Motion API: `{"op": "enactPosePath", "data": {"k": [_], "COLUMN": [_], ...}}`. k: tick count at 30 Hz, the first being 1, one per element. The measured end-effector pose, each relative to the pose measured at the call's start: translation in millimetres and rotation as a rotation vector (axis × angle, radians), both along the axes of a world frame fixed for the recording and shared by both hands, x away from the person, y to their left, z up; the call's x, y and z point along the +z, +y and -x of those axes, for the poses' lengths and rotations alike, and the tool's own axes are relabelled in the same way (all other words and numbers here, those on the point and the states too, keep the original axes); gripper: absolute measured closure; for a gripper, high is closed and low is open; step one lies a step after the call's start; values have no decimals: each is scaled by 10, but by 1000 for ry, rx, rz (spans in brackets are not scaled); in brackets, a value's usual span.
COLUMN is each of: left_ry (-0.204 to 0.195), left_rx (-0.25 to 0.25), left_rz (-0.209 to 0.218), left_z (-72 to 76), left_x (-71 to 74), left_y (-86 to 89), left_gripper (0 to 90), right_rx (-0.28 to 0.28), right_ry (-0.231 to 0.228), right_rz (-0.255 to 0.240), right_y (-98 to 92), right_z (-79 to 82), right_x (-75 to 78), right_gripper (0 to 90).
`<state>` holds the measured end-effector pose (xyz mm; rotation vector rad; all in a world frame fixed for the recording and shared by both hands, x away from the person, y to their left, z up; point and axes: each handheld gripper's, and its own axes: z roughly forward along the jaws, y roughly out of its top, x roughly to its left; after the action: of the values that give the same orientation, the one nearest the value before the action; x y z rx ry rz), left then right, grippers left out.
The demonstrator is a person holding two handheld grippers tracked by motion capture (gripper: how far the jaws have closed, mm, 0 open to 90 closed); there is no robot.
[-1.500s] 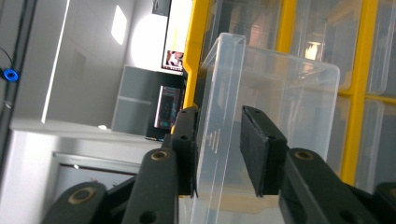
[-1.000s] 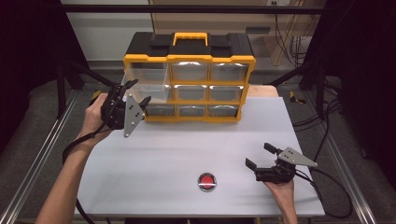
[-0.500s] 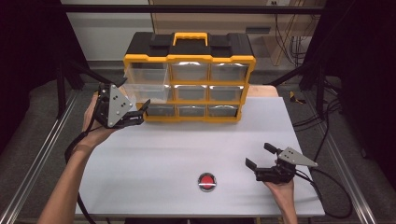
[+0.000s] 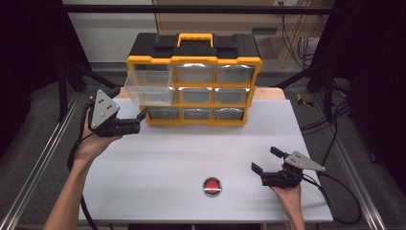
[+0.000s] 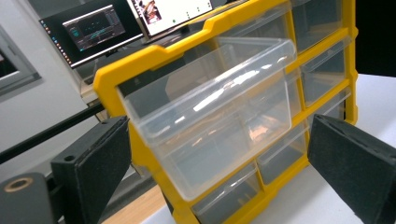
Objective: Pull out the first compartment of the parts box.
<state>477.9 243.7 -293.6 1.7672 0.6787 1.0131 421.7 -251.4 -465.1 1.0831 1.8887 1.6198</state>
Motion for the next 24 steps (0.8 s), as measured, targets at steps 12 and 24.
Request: {"op": "enactPosePath", "data": {"k": [12,24], "left_ry": [65,94], "left_rx": [-4,-19], "left_rz": [89,136], "left_z": [119,168], "left_x": [-249,-506], "left_y": [186,229], "left_gripper": [39,19], "right_rx": [-1,-1], "right_ry": [0,4], "right_rz": [-3,17], "right_y": [-3,6], "right_z": [5,-3], "right_x": [2,-15], "right_gripper": [6,4]}}
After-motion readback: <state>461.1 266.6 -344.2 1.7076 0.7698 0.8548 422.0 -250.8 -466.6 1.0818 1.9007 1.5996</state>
